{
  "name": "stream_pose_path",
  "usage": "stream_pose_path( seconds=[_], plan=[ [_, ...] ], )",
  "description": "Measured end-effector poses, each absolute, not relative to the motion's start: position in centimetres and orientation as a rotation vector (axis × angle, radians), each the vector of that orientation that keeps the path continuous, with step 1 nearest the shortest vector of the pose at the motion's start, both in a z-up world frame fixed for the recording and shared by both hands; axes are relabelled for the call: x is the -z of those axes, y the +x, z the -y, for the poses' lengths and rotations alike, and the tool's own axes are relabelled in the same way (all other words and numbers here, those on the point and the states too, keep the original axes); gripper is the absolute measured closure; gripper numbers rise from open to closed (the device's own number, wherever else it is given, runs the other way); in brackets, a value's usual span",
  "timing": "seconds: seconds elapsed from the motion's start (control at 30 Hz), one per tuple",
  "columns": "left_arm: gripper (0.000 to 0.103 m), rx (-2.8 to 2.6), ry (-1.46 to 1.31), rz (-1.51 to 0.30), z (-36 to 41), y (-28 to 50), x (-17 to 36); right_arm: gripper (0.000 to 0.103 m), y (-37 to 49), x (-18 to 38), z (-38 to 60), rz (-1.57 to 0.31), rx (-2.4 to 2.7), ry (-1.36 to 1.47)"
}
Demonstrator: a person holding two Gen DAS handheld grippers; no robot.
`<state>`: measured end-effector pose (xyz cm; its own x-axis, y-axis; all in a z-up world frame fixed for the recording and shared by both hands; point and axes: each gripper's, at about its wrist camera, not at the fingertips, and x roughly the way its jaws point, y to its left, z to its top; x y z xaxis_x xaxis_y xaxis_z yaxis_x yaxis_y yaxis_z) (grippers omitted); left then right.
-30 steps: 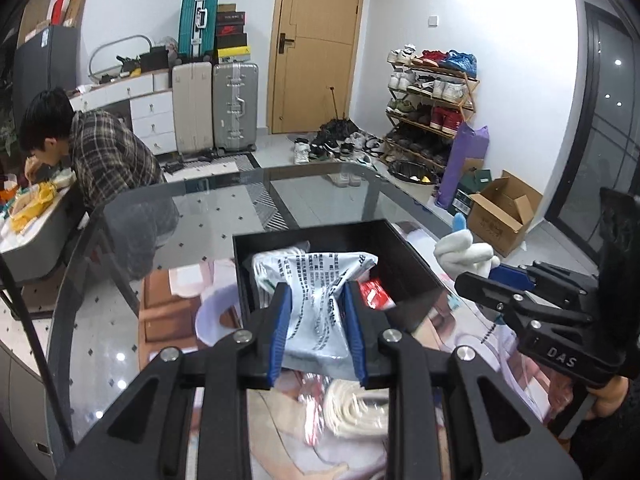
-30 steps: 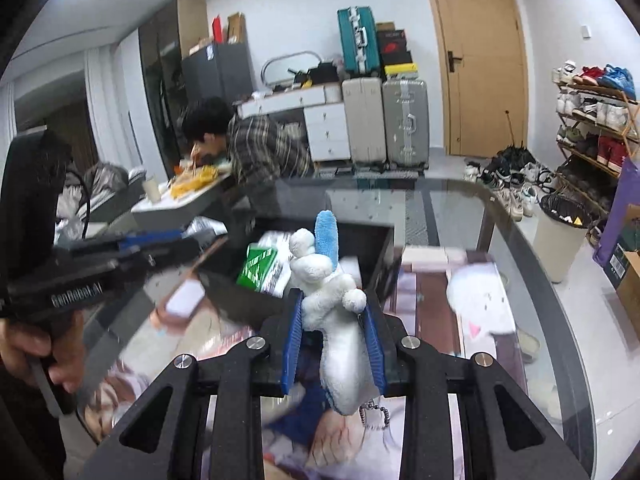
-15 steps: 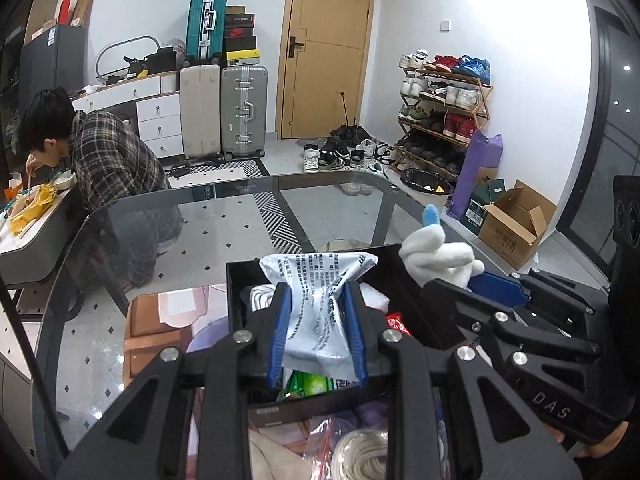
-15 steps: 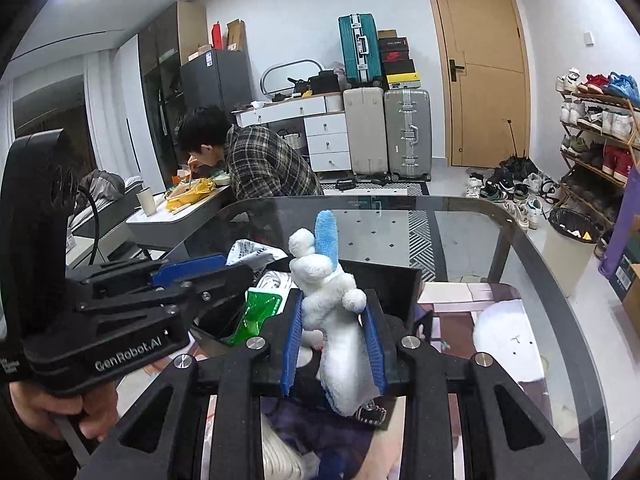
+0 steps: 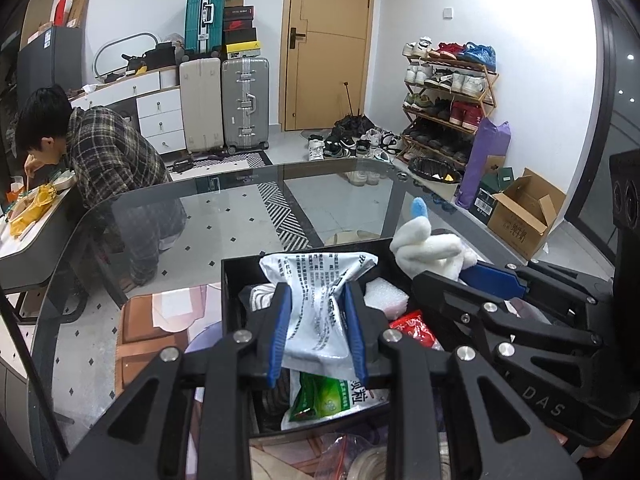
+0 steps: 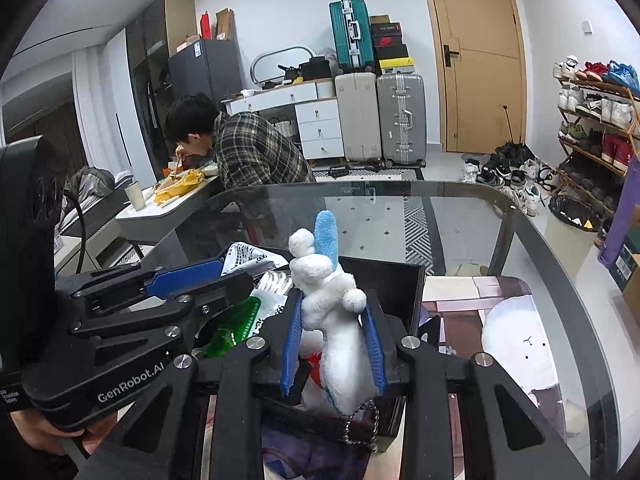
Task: Organize soft objects
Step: 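Open left tool to drop the white packet while right tool releases the plush toy into the box, then move left tool to the coiled white cable while right tool approaches the bagged white rope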
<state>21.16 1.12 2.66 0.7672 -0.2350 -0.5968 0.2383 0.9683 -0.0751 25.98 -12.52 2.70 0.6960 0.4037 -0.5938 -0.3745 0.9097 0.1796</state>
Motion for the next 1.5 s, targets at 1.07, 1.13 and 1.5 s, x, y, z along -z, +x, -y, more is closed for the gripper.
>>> stream_pose_path(
  seconds=[1.07, 1.13, 1.5],
  plan=[
    [0.0, 0.23, -0.006, -0.723, -3.6, 14.9, -2.1, 0.0, 20.7, -2.8, 17.1, -0.761, -0.393, 0.092],
    [0.0, 0.235, -0.002, -0.73, -4.0, 14.1, -2.2, 0.0, 20.0, -2.6, 17.1, -0.774, -0.407, 0.082],
    [0.0, 0.176, -0.018, -0.785, -6.8, 9.3, -1.6, 0.0, 17.6, -1.4, 15.3, -0.833, -0.487, 0.012]
  ],
)
